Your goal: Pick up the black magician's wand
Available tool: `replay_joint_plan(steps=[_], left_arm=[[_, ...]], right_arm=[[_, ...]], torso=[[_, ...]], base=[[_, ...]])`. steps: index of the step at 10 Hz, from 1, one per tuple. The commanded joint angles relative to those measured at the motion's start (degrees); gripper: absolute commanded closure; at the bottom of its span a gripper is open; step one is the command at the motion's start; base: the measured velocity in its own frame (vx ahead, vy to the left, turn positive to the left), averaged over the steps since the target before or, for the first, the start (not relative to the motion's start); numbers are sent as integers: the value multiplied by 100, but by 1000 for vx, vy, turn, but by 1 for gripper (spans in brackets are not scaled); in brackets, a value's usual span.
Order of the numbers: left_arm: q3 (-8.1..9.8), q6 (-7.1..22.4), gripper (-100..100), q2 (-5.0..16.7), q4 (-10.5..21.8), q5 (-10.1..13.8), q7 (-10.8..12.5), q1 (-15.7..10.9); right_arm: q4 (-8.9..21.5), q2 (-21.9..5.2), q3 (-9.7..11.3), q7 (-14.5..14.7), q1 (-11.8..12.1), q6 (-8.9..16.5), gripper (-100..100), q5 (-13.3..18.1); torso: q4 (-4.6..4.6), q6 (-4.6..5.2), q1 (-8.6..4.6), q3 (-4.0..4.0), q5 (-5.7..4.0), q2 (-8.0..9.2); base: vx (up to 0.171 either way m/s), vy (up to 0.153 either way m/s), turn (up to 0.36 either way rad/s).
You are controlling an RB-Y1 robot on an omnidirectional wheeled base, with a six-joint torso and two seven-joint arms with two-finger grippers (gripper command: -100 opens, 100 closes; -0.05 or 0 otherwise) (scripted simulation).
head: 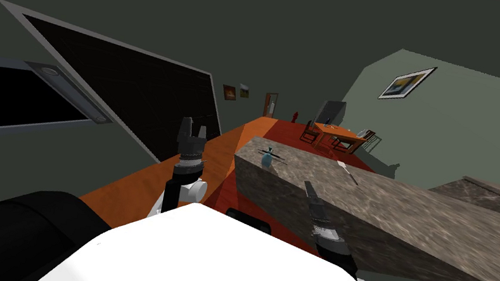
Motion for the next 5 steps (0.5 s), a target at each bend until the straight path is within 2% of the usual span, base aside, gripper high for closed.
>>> replay_joint_plan(steps=[1,2,5], left_arm=[[0,0,0,0,0,0,0,0],[0,0,0,0,0,0,0,0],[0,0,0,0,0,0,0,0]], right_arm=[[286,-286,36,-31,36,-111,-100,123],[360,-364,36,-31,36,-111,-100,123],[868,-882,128,-72,144,-351,-100,355]], torso=[[0,0,0,0,0,0],[0,0,1,0,0,0],[0,1,1,-1,1,-1]], base=[[-40,43,35],[-31,39,15],[-33,44,38]])
